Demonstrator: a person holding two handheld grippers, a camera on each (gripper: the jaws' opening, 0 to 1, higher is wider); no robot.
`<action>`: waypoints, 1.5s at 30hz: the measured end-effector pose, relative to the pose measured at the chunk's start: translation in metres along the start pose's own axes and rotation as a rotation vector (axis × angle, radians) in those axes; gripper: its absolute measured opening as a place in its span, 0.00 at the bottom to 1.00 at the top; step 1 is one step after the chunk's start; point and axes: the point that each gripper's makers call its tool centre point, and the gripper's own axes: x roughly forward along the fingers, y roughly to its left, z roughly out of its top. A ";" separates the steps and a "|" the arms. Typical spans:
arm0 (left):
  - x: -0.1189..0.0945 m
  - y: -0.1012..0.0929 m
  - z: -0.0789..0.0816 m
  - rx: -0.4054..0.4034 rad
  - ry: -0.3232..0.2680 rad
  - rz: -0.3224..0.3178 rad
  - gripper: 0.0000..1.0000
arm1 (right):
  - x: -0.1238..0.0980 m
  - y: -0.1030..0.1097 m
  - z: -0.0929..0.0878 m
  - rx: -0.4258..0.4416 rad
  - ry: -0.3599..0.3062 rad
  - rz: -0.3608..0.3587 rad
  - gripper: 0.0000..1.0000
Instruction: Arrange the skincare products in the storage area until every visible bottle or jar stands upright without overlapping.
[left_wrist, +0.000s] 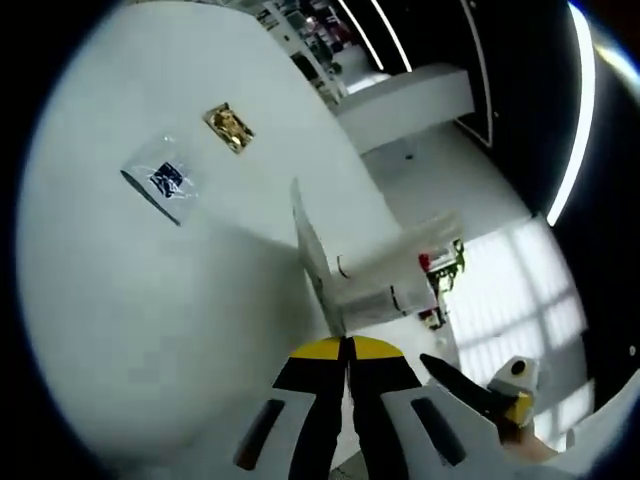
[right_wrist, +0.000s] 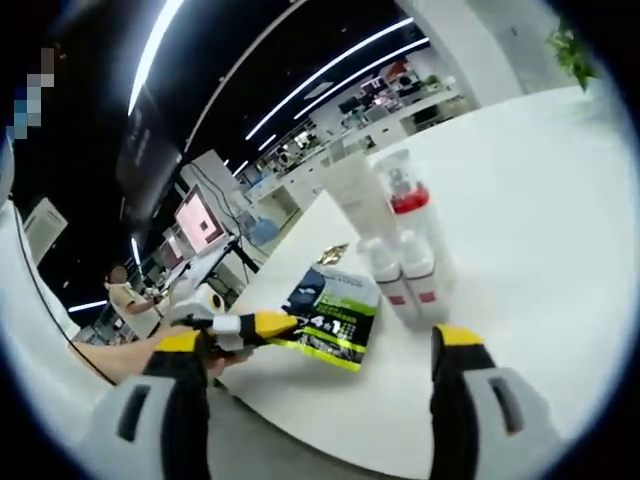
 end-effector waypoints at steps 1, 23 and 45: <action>0.001 0.001 0.000 0.004 0.001 0.006 0.00 | 0.000 -0.001 0.000 0.001 -0.001 -0.001 0.94; 0.013 0.040 -0.005 0.197 0.047 0.234 0.00 | -0.008 -0.018 0.005 0.014 -0.024 -0.046 0.94; 0.004 0.044 0.012 0.734 0.106 0.365 0.23 | -0.010 -0.017 0.007 0.012 -0.034 -0.047 0.94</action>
